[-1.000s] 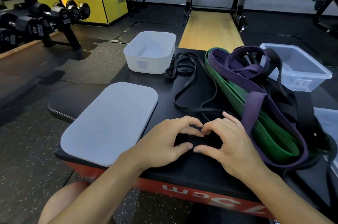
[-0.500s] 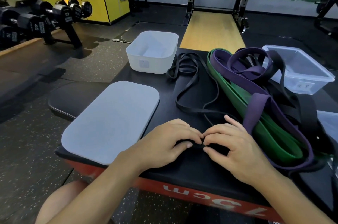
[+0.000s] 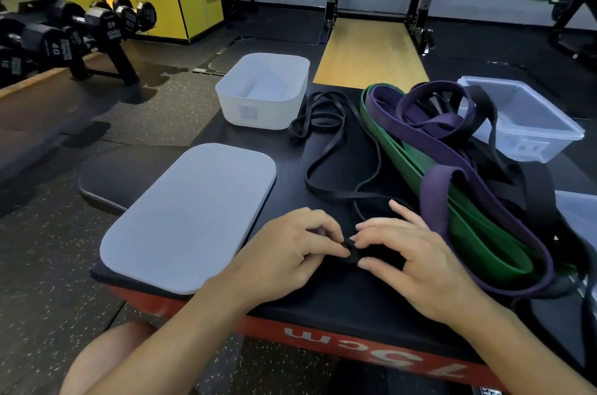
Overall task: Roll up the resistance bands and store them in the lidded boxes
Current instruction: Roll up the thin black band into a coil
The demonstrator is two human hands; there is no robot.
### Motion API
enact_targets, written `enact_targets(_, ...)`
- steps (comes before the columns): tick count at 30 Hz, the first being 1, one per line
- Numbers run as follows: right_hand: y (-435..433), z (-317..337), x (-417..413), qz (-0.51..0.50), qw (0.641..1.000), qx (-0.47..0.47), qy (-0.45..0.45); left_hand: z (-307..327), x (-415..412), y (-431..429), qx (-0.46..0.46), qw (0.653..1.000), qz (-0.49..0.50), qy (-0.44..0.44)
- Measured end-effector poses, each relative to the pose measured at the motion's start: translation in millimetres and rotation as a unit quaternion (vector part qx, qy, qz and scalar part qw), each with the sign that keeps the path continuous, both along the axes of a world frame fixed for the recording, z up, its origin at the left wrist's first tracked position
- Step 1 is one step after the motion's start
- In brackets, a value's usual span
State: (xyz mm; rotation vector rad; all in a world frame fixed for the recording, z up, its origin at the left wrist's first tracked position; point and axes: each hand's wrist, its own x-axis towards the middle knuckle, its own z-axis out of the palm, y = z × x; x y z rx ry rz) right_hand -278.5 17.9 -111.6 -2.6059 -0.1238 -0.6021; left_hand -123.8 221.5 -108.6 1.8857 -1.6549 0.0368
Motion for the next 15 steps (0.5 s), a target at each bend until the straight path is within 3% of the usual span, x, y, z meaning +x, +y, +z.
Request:
enact_targets(4, 1.9, -1.4, 1.2, -0.001, 1.0, 0.001, -0.012, 3.0, -2.7, 1.6, 0.026, 0.997, -0.001, 0.068)
enact_targets(15, 8.4, 3.2, 8.3, -0.014, 1.0, -0.014, 0.018, 6.3, -3.3, 0.0, 0.036, 0.999, -0.023, 0.02)
